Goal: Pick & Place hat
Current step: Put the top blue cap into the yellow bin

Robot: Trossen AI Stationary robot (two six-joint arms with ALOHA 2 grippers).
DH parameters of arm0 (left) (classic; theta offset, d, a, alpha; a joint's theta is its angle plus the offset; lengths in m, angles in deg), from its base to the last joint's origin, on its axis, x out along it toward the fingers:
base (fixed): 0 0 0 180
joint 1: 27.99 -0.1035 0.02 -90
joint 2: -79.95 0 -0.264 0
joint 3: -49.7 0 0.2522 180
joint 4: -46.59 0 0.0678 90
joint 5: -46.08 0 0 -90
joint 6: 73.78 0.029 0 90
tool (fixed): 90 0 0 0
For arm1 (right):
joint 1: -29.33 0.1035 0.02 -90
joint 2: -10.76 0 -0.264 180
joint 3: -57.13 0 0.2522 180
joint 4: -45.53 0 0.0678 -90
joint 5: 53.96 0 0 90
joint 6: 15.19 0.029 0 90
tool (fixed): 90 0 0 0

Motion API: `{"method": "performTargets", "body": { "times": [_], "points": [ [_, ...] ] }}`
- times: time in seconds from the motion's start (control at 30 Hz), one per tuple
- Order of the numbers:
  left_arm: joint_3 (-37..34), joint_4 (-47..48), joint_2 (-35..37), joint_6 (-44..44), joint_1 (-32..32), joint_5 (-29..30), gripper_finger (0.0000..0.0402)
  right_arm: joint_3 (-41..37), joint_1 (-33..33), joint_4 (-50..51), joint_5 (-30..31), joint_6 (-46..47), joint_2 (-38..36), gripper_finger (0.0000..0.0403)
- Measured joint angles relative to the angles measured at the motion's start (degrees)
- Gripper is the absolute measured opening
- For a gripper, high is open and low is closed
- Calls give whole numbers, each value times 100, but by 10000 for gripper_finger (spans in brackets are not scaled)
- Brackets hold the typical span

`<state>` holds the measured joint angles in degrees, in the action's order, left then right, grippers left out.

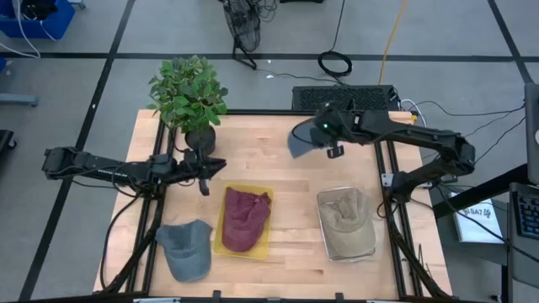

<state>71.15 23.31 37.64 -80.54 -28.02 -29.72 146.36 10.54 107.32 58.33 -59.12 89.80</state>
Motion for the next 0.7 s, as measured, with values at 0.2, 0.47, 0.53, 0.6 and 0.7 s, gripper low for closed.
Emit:
{"method": "performTargets", "body": {
  "times": [0.2, 0.47, 0.53, 0.6, 0.7],
  "points": [
    [0, -51, -168, -36, 117, -76, 83, 534, 805, -493, 30, -30, 0, 0],
    [71, -646, -666, -35, 280, -713, 207, 573, 1959, -1373, 1092, -709, 439, 0],
    [204, -662, -808, -232, 280, -894, 230, 565, 2139, -1423, 1501, -818, 747, 0],
    [355, -678, -979, -503, 277, -891, 245, 559, 2256, -1628, 1716, -843, 1014, 0],
    [551, -567, -1397, -675, 280, -1022, 257, 559, 2397, -2158, 1894, -954, 1347, 0]
  ]
}}
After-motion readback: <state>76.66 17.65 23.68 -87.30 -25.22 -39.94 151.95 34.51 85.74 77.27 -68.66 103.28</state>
